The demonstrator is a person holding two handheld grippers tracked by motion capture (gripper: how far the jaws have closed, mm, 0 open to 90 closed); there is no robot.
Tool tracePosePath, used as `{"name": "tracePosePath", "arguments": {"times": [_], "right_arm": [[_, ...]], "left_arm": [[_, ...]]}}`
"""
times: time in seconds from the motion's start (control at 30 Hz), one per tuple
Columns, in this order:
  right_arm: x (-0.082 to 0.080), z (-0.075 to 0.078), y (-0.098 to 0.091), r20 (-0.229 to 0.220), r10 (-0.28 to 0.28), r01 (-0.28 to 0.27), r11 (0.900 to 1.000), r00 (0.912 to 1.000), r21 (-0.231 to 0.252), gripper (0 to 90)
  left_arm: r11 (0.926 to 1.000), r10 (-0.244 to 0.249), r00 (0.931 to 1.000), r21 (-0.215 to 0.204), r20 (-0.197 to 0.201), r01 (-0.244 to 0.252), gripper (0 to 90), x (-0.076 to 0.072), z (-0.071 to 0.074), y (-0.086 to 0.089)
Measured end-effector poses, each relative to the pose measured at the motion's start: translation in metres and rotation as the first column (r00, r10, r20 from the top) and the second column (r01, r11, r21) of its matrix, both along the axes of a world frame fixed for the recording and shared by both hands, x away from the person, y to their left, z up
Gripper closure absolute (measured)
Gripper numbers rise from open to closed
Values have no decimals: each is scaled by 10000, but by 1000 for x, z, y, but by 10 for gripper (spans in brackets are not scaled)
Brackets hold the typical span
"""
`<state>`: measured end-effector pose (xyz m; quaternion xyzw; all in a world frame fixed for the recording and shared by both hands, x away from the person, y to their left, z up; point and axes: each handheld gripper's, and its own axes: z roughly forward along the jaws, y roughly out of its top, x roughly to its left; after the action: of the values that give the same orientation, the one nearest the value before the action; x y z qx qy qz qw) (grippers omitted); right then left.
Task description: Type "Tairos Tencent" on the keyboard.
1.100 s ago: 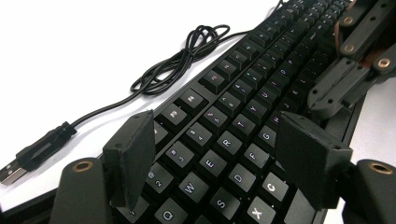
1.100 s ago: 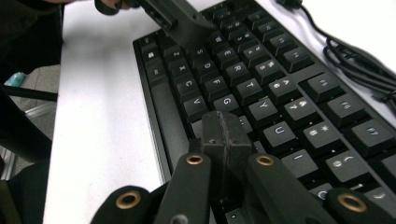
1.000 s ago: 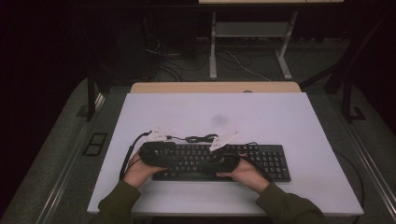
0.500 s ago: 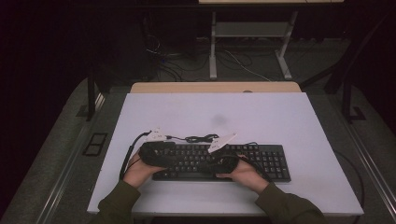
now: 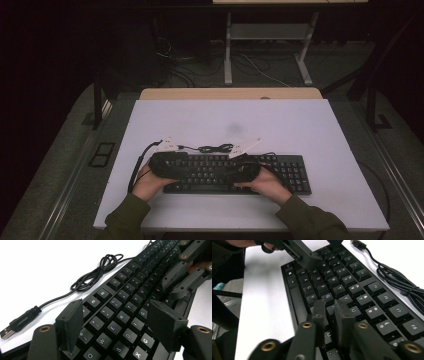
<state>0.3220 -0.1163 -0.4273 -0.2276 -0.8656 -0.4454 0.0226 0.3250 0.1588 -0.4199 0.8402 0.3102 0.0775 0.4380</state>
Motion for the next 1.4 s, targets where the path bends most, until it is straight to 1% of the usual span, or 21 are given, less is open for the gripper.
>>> {"name": "tracePosePath", "arguments": {"times": [0.1,0.17,0.23,0.3,0.4,0.47,0.57,0.7,0.8,0.9,0.93,1.03,1.17,1.27,1.33,1.4], "right_arm": [[1,2,-3,-36,-46,46,9999,10000,131,690],[1,3,-6,-37,-119,120,9997,9999,223,654],[1,4,-9,12,-132,132,9996,9999,266,612],[1,5,-11,-23,-169,170,9993,9999,329,592],[1,7,-15,32,-221,219,9989,9998,425,542],[1,8,-17,59,-238,235,9987,9997,441,515],[2,8,-20,18,-274,273,9985,9996,466,496],[2,9,-22,65,-356,352,9982,9993,482,463],[2,9,-23,100,-446,440,9978,9990,489,445],[3,9,-24,119,-480,474,9976,9988,510,435],[3,10,-24,102,-498,492,9975,9987,513,431],[3,10,-24,100,-534,528,9973,9985,507,423],[3,9,-24,131,-556,549,9973,9984,482,418],[3,9,-24,157,-556,548,9974,9983,472,416],[3,9,-24,163,-546,538,9976,9984,430,415],[4,9,-25,179,-559,551,9976,9983,430,415]], "left_arm": [[10000,-1,10000,15,35,1,295,0,0,0],[10000,27,9999,-54,96,-27,309,-1,1,0],[10000,26,9999,-58,107,-25,337,-2,2,0],[9999,11,9999,-125,153,-9,379,-3,3,-1],[9997,-82,9999,-214,136,85,472,-3,3,-3],[9995,-161,9998,-277,108,163,553,-3,3,-5],[9990,-323,9995,-319,75,325,680,-3,2,-8],[9979,-611,9981,-223,10,611,809,-3,1,-14],[9973,-692,9976,-257,33,693,888,-3,0,-18],[9970,-746,9972,-229,-41,745,889,0,-2,-21],[9968,-755,9971,-278,-81,753,889,0,-3,-22],[9963,-829,9965,-219,-102,826,889,2,-5,-26],[9962,-870,9961,-34,-161,870,889,3,-8,-32],[9969,-786,9967,-26,-202,786,889,3,-11,-35],[9964,-836,9963,128,-204,839,889,4,-13,-36],[9966,-799,9965,165,-236,803,889,5,-14,-36]]}}
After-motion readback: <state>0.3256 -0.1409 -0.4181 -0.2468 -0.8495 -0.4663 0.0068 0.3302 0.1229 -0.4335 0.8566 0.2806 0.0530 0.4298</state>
